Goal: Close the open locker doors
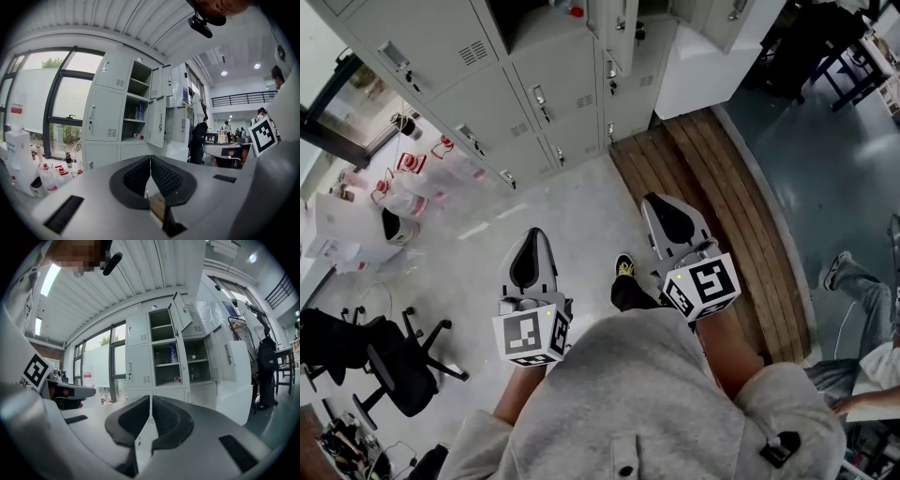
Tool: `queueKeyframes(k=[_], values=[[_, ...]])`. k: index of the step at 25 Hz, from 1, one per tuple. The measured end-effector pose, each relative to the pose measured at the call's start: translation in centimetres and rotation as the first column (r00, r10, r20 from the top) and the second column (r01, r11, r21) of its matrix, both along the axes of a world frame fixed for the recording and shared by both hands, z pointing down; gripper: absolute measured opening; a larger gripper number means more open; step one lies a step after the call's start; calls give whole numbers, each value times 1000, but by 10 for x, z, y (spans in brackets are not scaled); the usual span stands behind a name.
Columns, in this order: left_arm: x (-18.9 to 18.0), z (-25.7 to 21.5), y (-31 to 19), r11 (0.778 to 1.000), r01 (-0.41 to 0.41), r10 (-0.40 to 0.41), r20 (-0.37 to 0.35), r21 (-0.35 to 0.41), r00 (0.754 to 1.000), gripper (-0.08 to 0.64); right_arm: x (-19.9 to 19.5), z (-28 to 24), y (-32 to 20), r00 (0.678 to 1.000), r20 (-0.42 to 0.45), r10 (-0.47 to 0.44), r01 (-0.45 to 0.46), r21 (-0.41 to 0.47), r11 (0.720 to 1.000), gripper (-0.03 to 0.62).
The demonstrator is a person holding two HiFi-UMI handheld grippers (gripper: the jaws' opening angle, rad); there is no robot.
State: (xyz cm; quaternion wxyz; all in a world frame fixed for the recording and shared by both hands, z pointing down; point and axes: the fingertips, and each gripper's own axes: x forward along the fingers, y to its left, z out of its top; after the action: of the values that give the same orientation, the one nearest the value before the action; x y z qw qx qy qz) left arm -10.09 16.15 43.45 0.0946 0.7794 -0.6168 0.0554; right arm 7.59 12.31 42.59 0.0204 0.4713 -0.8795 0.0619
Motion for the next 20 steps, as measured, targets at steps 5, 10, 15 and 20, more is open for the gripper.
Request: queueKeyframes(k=[5,10,15,20], values=[[11,-1,-40,1000,5,-5,4,-10,1000,12,11,-2,-42,1000,-2,-8,8,1,1000,37],[23,-5,-83,1000,18,-18,11,-17,1000,12,24,-6,-88,1000,8,-21,21,2,1000,37],[36,-8,-121,999,32,-32,22,-7,999,12,40,-8,-129,999,-12,-37,38,22,999,37],[47,-10,-147,999,50,-50,34,2,998,12,60,-12,-165,998,-45,-36,38,56,998,37]])
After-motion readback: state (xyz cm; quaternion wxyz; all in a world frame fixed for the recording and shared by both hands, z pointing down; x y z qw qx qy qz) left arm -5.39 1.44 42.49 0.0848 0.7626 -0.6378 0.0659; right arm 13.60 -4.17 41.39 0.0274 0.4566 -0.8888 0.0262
